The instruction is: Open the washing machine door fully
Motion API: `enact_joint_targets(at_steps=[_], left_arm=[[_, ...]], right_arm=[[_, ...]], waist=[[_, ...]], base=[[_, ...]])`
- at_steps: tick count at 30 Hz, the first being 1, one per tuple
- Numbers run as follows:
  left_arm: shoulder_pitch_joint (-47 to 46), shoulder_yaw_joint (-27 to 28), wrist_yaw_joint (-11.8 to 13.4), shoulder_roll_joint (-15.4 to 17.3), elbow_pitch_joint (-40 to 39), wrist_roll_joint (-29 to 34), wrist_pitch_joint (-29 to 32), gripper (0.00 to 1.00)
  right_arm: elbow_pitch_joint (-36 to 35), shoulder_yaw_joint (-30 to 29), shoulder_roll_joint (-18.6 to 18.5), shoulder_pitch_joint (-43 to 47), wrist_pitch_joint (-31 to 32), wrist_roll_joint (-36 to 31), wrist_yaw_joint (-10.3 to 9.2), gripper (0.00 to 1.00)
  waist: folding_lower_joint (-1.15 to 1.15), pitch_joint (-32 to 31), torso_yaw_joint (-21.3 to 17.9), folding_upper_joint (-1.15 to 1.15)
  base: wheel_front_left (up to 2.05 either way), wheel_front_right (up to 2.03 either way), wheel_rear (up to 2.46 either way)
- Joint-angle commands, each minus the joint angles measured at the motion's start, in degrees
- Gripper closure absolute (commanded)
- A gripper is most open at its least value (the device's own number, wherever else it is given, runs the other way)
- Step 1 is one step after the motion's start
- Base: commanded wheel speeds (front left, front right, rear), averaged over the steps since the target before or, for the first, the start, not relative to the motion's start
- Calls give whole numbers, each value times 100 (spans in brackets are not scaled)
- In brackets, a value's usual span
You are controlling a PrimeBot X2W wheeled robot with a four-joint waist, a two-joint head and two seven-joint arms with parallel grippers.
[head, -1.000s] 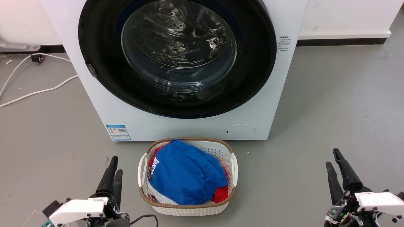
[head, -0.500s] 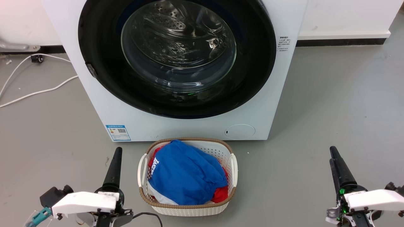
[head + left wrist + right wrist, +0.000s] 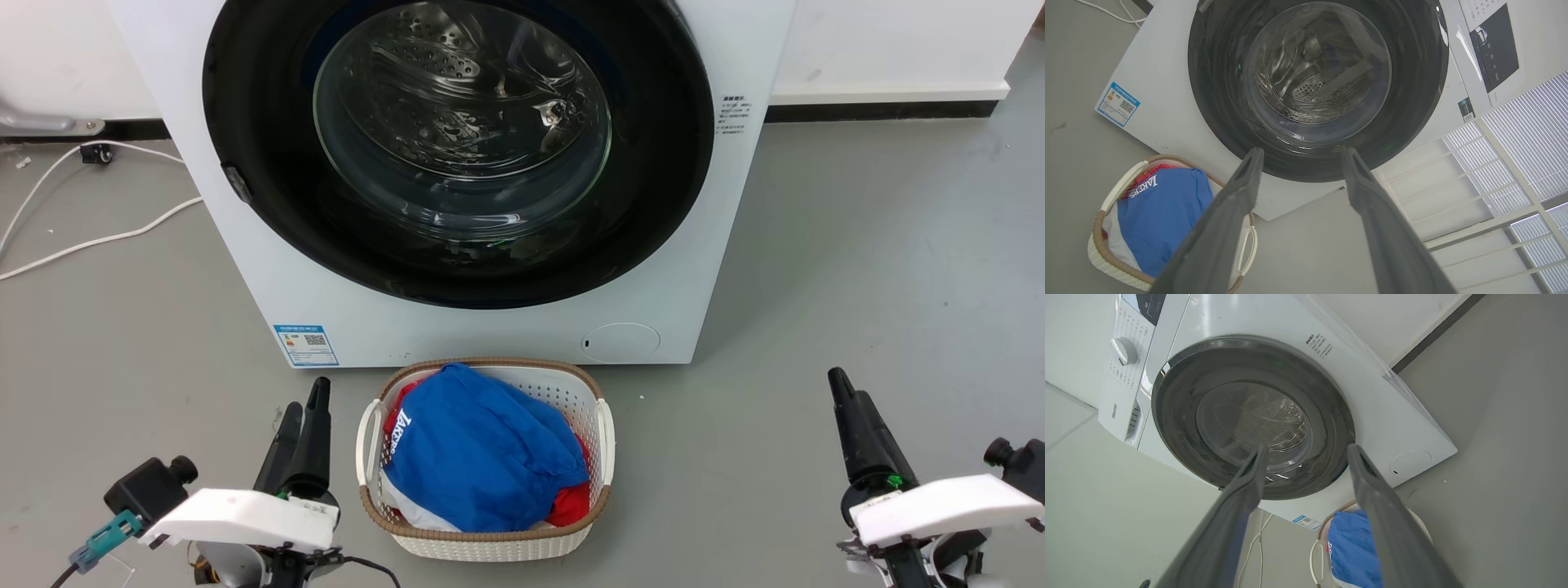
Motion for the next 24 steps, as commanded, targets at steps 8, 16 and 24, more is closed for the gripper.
enact_joint_targets(at_steps=[8, 16, 24], left_arm=[[-136, -185, 11, 111, -135, 953, -206, 0], [-146, -353, 27, 166, -117, 1619, -353, 0], [-167, -487, 62, 225, -130, 2154, -468, 0]], right_arm=[[-298, 81, -6, 24, 19, -1007, 6, 0], [-449, 110, 8, 99, 47, -1731, 8, 0], [-576, 111, 18, 156, 72, -2312, 9, 0]], waist=[[0, -13, 2, 0], [0, -25, -3, 0], [0, -40, 4, 0]], base=[[0, 0, 0], [0, 0, 0], [0, 0, 0]])
